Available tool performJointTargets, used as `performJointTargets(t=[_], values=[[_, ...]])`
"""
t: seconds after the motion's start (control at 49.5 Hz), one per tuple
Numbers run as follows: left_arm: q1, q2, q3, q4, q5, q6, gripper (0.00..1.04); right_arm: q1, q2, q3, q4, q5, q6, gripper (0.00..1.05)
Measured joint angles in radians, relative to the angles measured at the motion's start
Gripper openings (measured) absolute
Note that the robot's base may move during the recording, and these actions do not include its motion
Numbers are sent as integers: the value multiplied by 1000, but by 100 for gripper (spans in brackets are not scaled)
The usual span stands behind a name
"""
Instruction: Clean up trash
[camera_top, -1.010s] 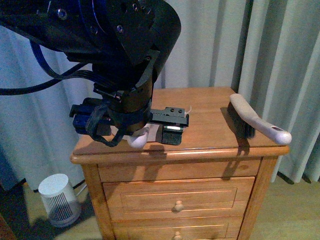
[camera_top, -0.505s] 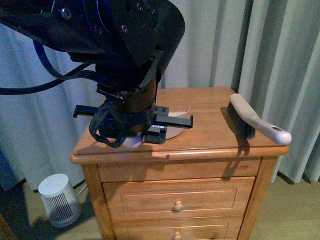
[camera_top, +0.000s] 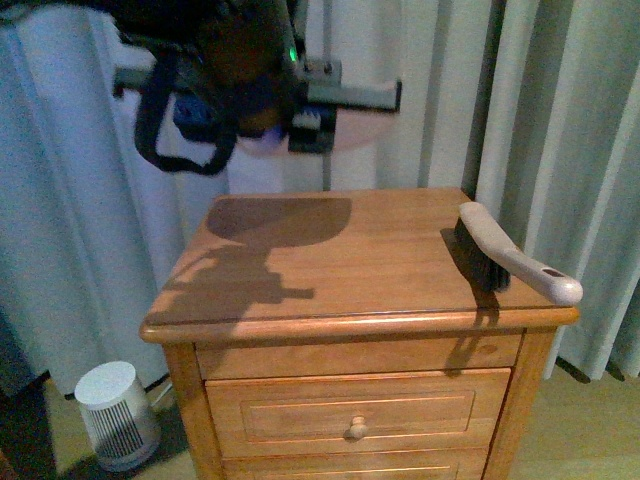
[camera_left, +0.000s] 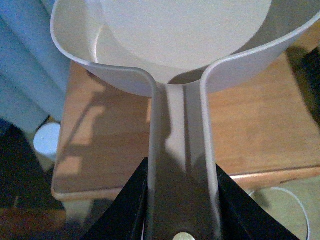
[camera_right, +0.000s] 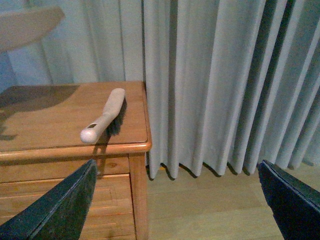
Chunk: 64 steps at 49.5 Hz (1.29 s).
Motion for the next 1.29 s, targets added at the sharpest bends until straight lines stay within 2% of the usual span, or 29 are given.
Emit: performJointTargets(t=[0.162, 0.323, 0.464, 0.606, 0.767, 0.828, 0.909, 1.03, 1.171, 1.272, 1.292], values=[[41, -300, -258, 286, 10, 241, 28, 0, 0, 0, 0, 0, 0, 97], [128, -655, -554, 420, 52, 406, 28, 0, 0, 0, 0, 0, 0, 97], [199, -868, -697, 414, 76, 437, 28, 0, 0, 0, 0, 0, 0, 97], [272, -1088, -797, 341, 148, 430, 28, 0, 0, 0, 0, 0, 0, 97], [351, -1318, -854, 204, 245, 389, 28, 0, 0, 0, 0, 0, 0, 97], [411, -1414, -880, 151, 329, 356, 28, 0, 0, 0, 0, 0, 0, 97], [495, -1451, -903, 140, 424, 321, 28, 0, 0, 0, 0, 0, 0, 97], [579, -1463, -950, 129, 515, 284, 28, 0, 0, 0, 0, 0, 0, 97], [655, -1481, -984, 113, 621, 242, 28, 0, 0, 0, 0, 0, 0, 97], [673, -1496, -1002, 103, 649, 239, 28, 0, 0, 0, 0, 2, -1, 97], [674, -1496, -1004, 103, 650, 239, 28, 13, 6, 0, 8, 43, -18, 97]])
